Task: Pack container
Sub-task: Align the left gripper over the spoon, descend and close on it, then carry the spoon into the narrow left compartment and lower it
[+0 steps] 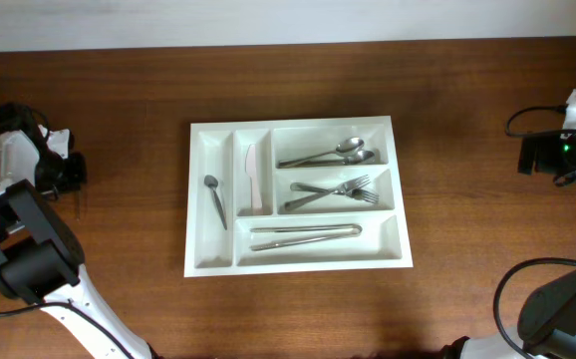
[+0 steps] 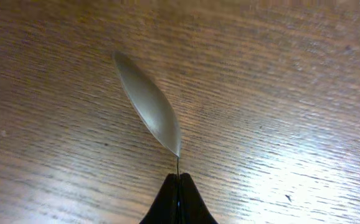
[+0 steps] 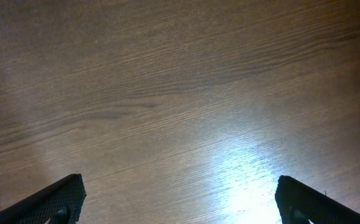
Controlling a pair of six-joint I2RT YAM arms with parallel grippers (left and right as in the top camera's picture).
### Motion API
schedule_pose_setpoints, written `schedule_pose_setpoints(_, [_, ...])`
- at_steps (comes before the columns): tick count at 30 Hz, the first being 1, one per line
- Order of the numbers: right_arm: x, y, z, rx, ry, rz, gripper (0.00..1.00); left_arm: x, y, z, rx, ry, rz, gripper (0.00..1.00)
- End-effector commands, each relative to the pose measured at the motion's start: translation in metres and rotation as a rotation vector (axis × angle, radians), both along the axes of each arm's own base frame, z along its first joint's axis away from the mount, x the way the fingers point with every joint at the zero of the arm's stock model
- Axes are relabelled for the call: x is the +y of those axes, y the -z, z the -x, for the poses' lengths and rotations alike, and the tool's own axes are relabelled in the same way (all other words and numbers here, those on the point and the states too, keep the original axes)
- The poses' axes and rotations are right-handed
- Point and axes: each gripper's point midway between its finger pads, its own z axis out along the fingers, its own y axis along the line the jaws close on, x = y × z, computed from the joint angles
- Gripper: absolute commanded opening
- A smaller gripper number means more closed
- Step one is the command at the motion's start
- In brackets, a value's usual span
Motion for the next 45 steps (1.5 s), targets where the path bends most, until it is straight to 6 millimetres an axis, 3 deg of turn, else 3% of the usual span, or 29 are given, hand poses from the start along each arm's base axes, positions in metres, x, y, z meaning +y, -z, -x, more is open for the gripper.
schedule_pose_setpoints(1, [0.001, 0.003, 0.001, 0.004, 0.007, -0.011, 0.99, 0.001, -0.014, -0.013, -0.025, -0.004, -0.010, 0.02])
schedule_pose_setpoints(6, [0.001, 0.003, 0.001, 0.003, 0.007, -0.011, 0.99, -0.032, -0.034, -0.028, -0.043, 0.058, 0.055, 0.02])
schedule_pose_setpoints(12, [0.001, 0.003, 0.001, 0.003, 0.007, -0.011, 0.99, -0.116, -0.063, -0.051, -0.070, 0.195, 0.211, 0.02])
schedule_pose_setpoints(17, [0.001, 0.003, 0.001, 0.003, 0.007, -0.011, 0.99, -0.174, -0.087, -0.057, -0.048, 0.253, 0.235, 0.02])
schedule_pose_setpoints(23, [0.001, 0.003, 0.001, 0.003, 0.007, -0.011, 0.99, -0.238, -0.098, -0.046, 0.023, 0.313, 0.256, 0.02])
schedule_pose_setpoints(29, [0.001, 0.003, 0.001, 0.003, 0.007, -0.011, 0.99, -0.282, -0.097, -0.020, 0.132, 0.336, 0.272, 0.02])
schedule_pose_setpoints(37, [0.001, 0.003, 0.001, 0.004, 0.007, -0.011, 0.99, -0.311, -0.097, -0.002, 0.201, 0.310, 0.255, 0.02])
schedule_pose_setpoints(45, [0.001, 0.003, 0.001, 0.004, 0.007, -0.011, 0.99, -0.300, -0.093, -0.005, 0.205, 0.250, 0.178, 0.06])
